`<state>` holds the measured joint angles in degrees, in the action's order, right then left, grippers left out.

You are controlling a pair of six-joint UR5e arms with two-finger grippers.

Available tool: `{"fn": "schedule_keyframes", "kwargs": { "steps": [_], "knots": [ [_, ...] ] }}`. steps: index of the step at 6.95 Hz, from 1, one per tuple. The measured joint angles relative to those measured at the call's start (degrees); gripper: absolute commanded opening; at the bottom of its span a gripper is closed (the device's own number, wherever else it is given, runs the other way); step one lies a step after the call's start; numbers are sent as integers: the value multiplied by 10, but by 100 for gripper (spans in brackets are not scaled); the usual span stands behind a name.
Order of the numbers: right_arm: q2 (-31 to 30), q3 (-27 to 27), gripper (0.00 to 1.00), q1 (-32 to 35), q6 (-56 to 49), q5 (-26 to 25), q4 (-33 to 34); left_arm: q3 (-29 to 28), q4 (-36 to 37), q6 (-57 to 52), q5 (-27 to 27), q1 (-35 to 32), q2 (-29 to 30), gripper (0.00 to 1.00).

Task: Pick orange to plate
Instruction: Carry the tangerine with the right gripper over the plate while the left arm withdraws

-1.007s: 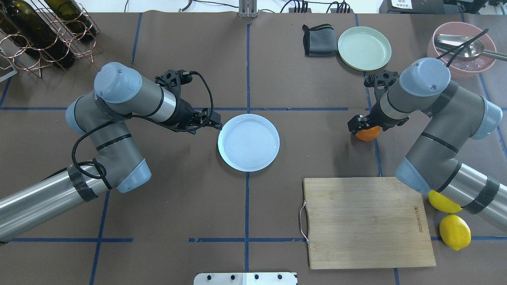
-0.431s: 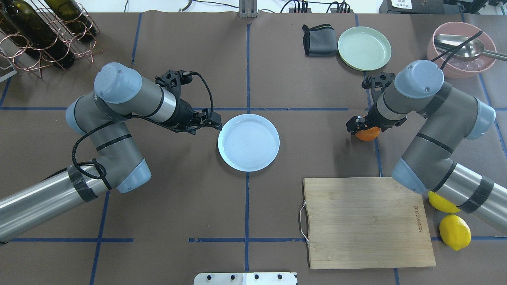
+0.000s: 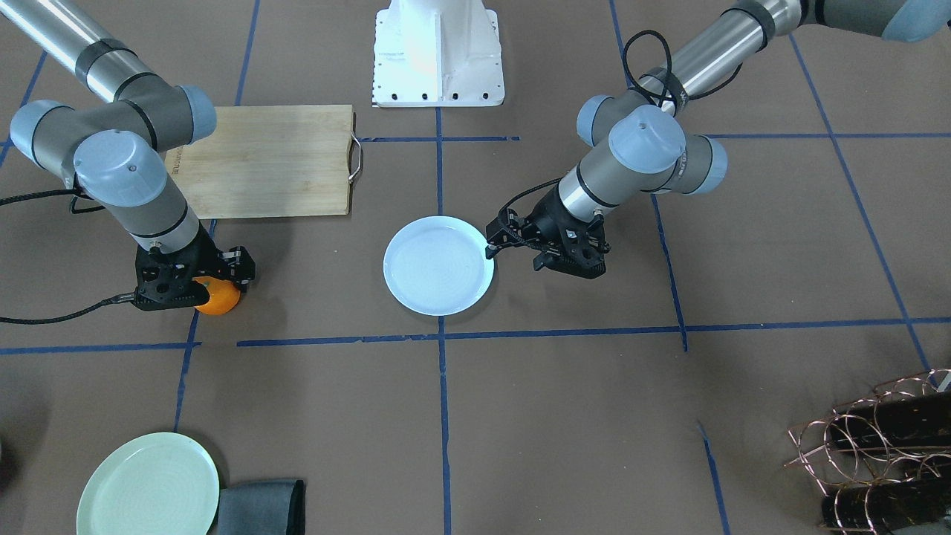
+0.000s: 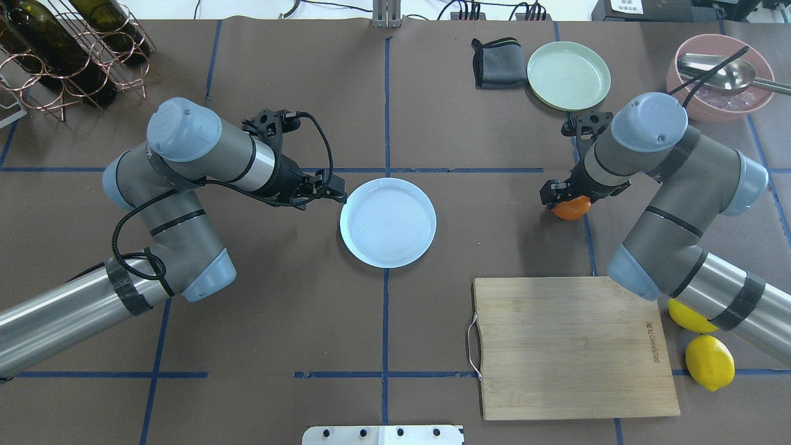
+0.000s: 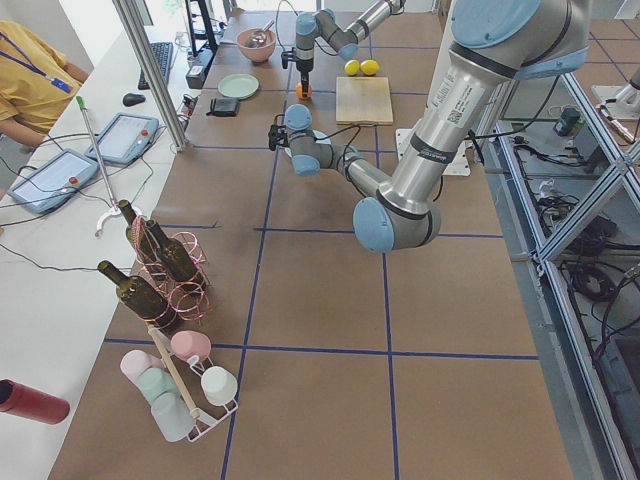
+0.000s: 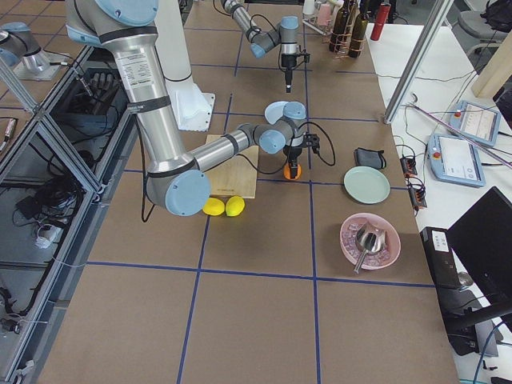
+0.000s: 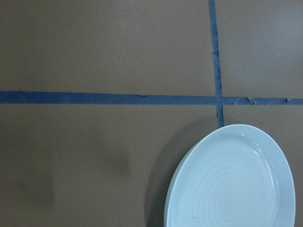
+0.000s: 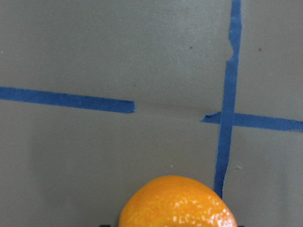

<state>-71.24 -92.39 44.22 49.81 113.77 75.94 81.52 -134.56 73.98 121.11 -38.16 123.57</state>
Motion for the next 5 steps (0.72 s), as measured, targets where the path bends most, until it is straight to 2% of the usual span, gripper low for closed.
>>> {"fn": "schedule_keyframes", "kwargs": {
  "steps": [1, 3, 5],
  "knots": [
    [1, -2, 1, 0, 2, -1, 0, 8, 0, 0, 0, -2, 0, 95],
    [9, -26, 1, 1, 7, 1, 4, 55, 1, 2, 2, -21, -10, 95],
    [51, -51, 2, -20, 88, 1, 9, 156, 3, -2, 6, -49, -79, 95]
  ]
}}
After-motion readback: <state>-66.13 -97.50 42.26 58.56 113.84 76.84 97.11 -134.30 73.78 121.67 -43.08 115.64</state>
